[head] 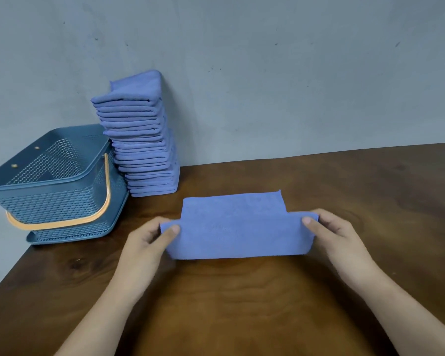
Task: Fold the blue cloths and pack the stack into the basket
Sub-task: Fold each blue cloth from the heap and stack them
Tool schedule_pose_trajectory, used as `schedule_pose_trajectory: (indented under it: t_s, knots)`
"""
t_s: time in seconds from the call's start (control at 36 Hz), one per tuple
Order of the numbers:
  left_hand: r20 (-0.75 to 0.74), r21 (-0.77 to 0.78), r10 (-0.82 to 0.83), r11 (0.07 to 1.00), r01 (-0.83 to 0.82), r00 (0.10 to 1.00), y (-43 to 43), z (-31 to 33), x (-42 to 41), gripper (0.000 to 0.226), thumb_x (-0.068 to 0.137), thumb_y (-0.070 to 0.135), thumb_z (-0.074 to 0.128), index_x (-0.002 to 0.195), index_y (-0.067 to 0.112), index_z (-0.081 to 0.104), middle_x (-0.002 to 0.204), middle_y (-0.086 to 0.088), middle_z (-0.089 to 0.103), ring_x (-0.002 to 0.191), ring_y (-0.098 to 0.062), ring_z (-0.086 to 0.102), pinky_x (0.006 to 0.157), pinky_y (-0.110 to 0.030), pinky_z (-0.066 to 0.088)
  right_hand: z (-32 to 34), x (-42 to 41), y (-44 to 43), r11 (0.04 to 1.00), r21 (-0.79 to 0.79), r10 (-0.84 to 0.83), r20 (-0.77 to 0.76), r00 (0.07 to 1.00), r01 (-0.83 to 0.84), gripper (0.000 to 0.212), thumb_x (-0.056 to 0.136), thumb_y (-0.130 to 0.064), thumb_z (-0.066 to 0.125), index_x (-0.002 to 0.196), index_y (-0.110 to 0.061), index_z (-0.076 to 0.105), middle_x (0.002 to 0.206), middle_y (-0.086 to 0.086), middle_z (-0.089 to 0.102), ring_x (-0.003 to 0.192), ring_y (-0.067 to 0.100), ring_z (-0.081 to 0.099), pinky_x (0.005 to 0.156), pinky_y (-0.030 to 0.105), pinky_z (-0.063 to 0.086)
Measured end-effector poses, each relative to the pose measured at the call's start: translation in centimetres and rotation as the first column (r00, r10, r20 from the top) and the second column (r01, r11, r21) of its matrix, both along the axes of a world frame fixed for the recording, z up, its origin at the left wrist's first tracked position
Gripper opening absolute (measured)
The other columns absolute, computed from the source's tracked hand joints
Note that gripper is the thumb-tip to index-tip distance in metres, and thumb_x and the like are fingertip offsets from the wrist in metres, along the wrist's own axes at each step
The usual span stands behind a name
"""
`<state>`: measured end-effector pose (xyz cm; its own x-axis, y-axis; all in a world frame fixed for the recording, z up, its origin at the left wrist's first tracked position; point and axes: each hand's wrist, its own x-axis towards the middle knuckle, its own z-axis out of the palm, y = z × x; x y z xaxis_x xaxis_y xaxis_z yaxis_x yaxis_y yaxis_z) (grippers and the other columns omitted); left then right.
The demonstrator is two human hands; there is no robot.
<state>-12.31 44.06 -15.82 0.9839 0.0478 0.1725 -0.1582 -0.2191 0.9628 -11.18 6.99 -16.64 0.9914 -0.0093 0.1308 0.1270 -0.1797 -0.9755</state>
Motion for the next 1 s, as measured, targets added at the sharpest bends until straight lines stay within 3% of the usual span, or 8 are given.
schedule_pose_trajectory:
  t_s: [0.11,0.25,0.36,0.58,0.67,0.78,0.86,1.0]
  knots:
    - [-0.085,-0.115,0.055,0.991,-0.064,0.995,-0.2,0.5,6.3,0.031,0.099,0.038,0.070,0.101,0.006,0.074,0.109,-0.018,0.076,0.108,-0.042,0.071,0.095,-0.051,0.052,0.9,5.9,1.2,0.999,0.014,-0.045,-0.042,0.998,0.045,0.032,0.106,-0.043,0.061,0.108,-0.014,0.075,0.111,0.012,0.076,0.110,0.038,0.071,0.097,0.060,0.055]
    - [-0.233,0.099,0.249,0.968,-0.232,0.940,-0.9,-1.1,13.9,0.046,0.094,0.055,0.064,0.092,0.009,0.061,0.087,-0.004,0.065,0.083,-0.026,0.061,0.078,-0.041,0.049,-0.7,13.6,2.6,0.987,-0.069,-0.154,-0.178,0.972,0.144,0.037,0.097,-0.054,0.064,0.107,-0.021,0.076,0.108,-0.006,0.077,0.102,0.023,0.073,0.090,0.044,0.057]
    - [-0.266,0.271,0.268,0.943,-0.195,0.926,-1.8,-3.2,14.3,0.050,0.103,0.039,0.063,0.149,0.032,0.047,0.130,0.004,0.061,0.101,-0.008,0.061,0.081,-0.026,0.046,-2.6,14.6,3.1,0.960,-0.236,-0.205,-0.226,0.952,0.151,0.047,0.101,-0.045,0.065,0.145,-0.038,0.051,0.128,-0.011,0.063,0.115,0.013,0.062,0.090,0.032,0.050]
    - [-0.106,0.386,0.246,0.903,-0.188,0.963,-1.7,-5.4,13.3,0.022,0.105,0.021,0.061,0.113,0.041,0.067,0.077,0.007,0.060,0.060,-0.005,0.056,0.053,-0.016,0.037,-5.3,13.5,2.6,0.907,-0.376,-0.224,-0.043,0.974,0.191,0.029,0.105,-0.017,0.055,0.116,-0.038,0.071,0.108,-0.018,0.067,0.098,0.004,0.064,0.071,0.019,0.043]
    - [-0.096,0.414,0.225,0.895,-0.167,0.970,-1.6,-5.4,13.4,0.025,0.106,0.024,0.060,0.124,0.038,0.068,0.102,0.010,0.065,0.081,-0.005,0.058,0.068,-0.016,0.041,-5.3,13.5,2.4,0.884,-0.412,-0.262,-0.040,0.964,0.223,0.032,0.105,-0.017,0.052,0.122,-0.038,0.069,0.101,-0.018,0.068,0.088,0.005,0.065,0.068,0.020,0.045]
    - [-0.073,0.493,0.201,0.859,-0.140,0.977,-1.7,-5.1,13.4,0.032,0.107,0.024,0.058,0.136,0.032,0.067,0.137,0.017,0.057,0.116,-0.002,0.052,0.087,-0.009,0.038,-5.7,13.1,2.6,0.752,-0.615,-0.280,0.031,0.960,0.239,0.034,0.105,-0.019,0.051,0.132,-0.035,0.065,0.091,-0.017,0.060,0.074,0.007,0.060,0.063,0.024,0.041]
    - [-0.027,0.575,0.194,0.805,-0.143,0.981,-2.0,-5.2,13.4,0.038,0.107,0.025,0.057,0.145,0.027,0.061,0.153,0.012,0.051,0.133,-0.009,0.052,0.098,-0.015,0.036,-5.3,12.8,3.1,0.628,-0.747,-0.270,0.053,0.962,0.217,0.041,0.107,-0.030,0.046,0.146,-0.035,0.055,0.119,-0.014,0.054,0.080,0.018,0.060,0.064,0.032,0.045]
    - [0.207,0.828,0.152,0.498,-0.256,0.966,-4.0,-4.6,11.8,0.049,0.106,0.043,0.049,0.153,0.032,0.049,0.165,0.006,0.037,0.139,-0.019,0.047,0.100,-0.035,0.050,-3.6,11.9,4.8,0.347,-0.902,-0.138,0.224,0.965,0.259,0.049,0.106,-0.044,0.044,0.155,-0.040,0.042,0.154,-0.008,0.039,0.118,0.018,0.054,0.071,0.032,0.054]
